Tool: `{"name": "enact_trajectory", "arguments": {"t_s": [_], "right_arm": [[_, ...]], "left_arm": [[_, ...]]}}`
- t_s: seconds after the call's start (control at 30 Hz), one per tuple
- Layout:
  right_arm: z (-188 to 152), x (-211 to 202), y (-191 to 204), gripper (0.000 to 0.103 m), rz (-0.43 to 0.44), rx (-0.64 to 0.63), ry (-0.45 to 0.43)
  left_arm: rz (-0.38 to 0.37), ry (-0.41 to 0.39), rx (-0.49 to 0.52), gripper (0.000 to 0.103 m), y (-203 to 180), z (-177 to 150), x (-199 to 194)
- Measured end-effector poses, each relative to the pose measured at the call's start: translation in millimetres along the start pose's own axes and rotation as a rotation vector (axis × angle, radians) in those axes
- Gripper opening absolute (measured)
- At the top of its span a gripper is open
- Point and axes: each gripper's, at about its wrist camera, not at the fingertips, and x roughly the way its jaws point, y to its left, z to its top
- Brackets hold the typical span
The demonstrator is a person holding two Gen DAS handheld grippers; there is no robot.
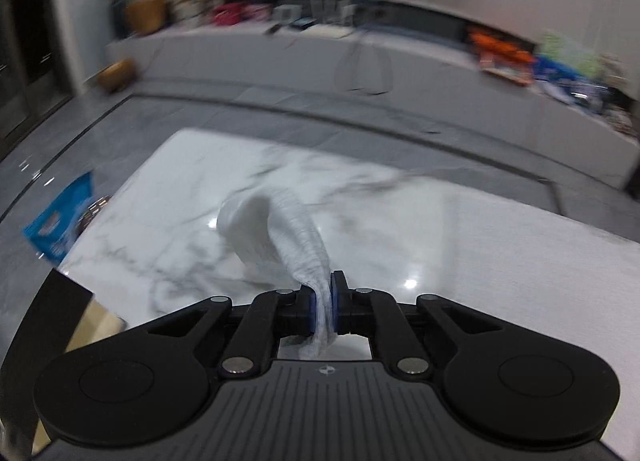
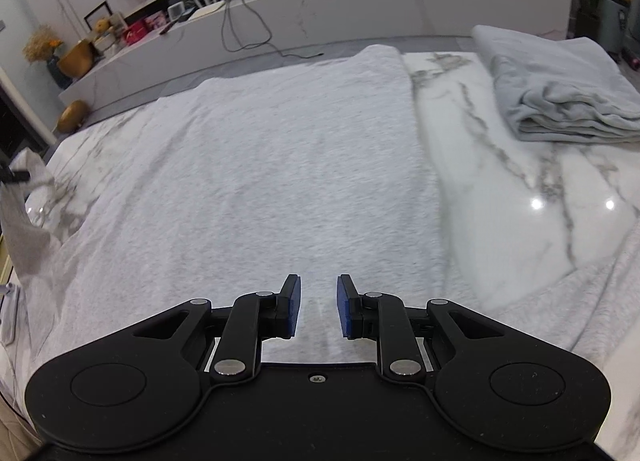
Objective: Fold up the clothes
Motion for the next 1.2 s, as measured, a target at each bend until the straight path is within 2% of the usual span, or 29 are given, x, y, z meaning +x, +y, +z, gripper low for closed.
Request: {"name": "enact_trajectory", "arguments": {"t_s": [0.17,0.33,0.47,0.53,0.63,0.7,0.77,0.9,0.97,1.07,1.2], "right_arm": [[-7.1,-6.1,10.9,0.019,0.004,-0.02,0.004],[-17.0,-17.2,22.1,0.019,-0.021,-0.061,0.006],[-28.5,-22.2,29.6,0.019,-0.005,-0.063,0.028],[-33.6,-23.5,33.5,0.019,-0.002,-0.066,0.037],[-39.9,-26.0,39.1,0.019,0.004,-0.071,0.049],[-43.3,-27.3,44.2,0.02,0.007,-0.081,0.057],[-43.8,-28.4,51.7,0.02,0.01,-0.096,0.059],[-39.8,-29.7,69.9,0.021,0.032,-0.119,0.051],[-35.0,-29.0,82.0,0.027,0.051,-0.129,0.045],[-25.3,-24.7,106.2,0.035,0.093,-0.156,0.033],[-10.4,-8.1,136.6,0.036,0.117,-0.193,0.048]], "left_arm": [[-0.135,0.023,0.094,0.006,-49.7,-27.0,-30.8],[-0.183,0.022,0.238,0.006,-97.2,-75.3,-47.1],[-0.237,0.067,0.283,0.007,-119.4,-112.1,-41.5],[-0.293,0.14,0.311,0.01,-126.5,-134.5,-33.6],[-0.317,0.186,0.338,0.023,-123.5,-153.7,-37.4],[-0.305,0.175,0.361,0.032,-116.5,-162.2,-46.3],[-0.279,0.143,0.374,0.036,-103.9,-166.5,-59.2],[-0.244,0.104,0.358,0.037,-78.8,-161.9,-75.6],[-0.218,0.084,0.33,0.037,-61.9,-157.4,-79.8],[-0.179,0.067,0.296,0.037,-41.9,-150.3,-76.7],[-0.13,0.05,0.231,0.037,-14.4,-137.0,-63.3]]}}
